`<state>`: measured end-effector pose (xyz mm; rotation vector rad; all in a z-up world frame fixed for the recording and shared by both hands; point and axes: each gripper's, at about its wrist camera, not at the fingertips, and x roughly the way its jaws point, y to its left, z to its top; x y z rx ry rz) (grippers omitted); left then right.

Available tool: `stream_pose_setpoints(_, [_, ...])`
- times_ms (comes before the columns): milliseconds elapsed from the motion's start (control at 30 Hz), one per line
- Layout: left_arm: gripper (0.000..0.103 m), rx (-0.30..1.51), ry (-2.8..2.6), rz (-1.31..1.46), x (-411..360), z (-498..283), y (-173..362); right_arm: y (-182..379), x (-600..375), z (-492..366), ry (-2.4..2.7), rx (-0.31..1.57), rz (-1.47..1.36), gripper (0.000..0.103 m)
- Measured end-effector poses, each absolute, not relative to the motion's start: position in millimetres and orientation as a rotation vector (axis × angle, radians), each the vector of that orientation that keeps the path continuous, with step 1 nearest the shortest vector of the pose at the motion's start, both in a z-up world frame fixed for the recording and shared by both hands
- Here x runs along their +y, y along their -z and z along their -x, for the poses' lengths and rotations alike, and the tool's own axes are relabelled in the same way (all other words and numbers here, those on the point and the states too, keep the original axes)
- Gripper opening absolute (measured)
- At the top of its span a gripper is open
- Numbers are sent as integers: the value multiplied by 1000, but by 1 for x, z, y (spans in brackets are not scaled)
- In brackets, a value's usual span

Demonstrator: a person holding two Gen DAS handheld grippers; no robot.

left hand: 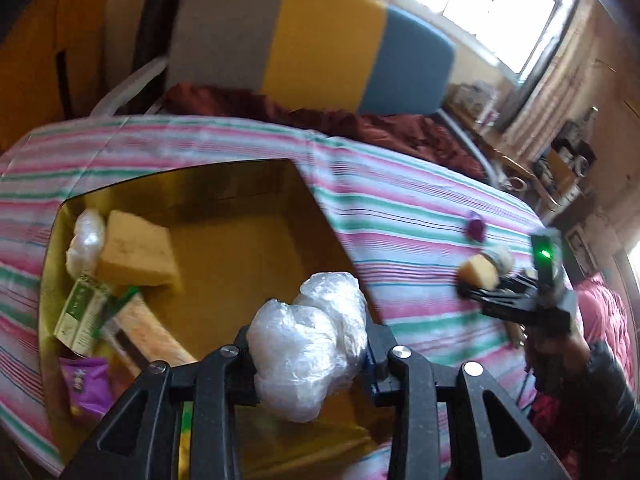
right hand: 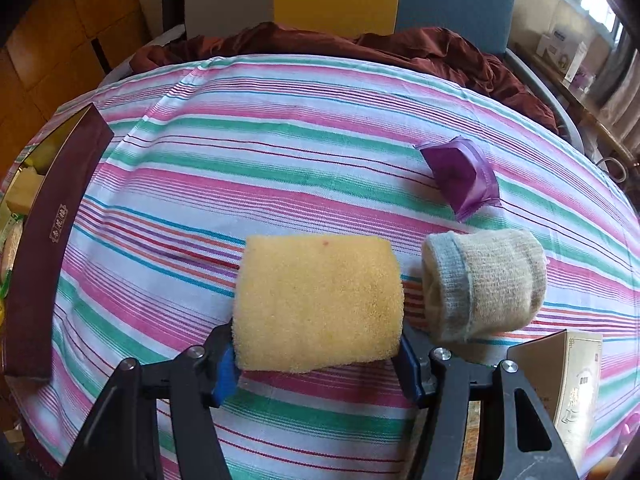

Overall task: Organize objects
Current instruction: 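Carry the white bundle into the gold tray and open the left gripper, then carry the yellow sponge over the tray and open the right gripper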

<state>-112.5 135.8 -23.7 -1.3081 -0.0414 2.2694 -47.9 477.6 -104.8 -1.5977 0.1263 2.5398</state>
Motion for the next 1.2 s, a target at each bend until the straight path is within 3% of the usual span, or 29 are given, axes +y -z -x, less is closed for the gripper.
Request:
stream_pose_setpoints(233, [35,-122,-2337,1476,115,187,50,105,477,49,-2539,113,1602,63])
stream_pose_setpoints(400, [36,-60,-2405,1495,122,230,62,105,475,48,-2540,96,1603,64])
stream_pose_setpoints(500, [40,-52,-2376,1589,124,253,80,105,475,49,-2542,94,1602,64])
stream_pose_setpoints(633, [55,-66,-2409,1645,118,269,97,105,475,49,-2544,96,1603,64])
stream_pose_setpoints(733, [60,-124,-2414,1629,108,269,95,105,476,50,-2547,97,1603,65])
stream_pose_setpoints(1200, [60,21,-2584,1296,89,163,26,105,474,50,-2552,65,1584,65])
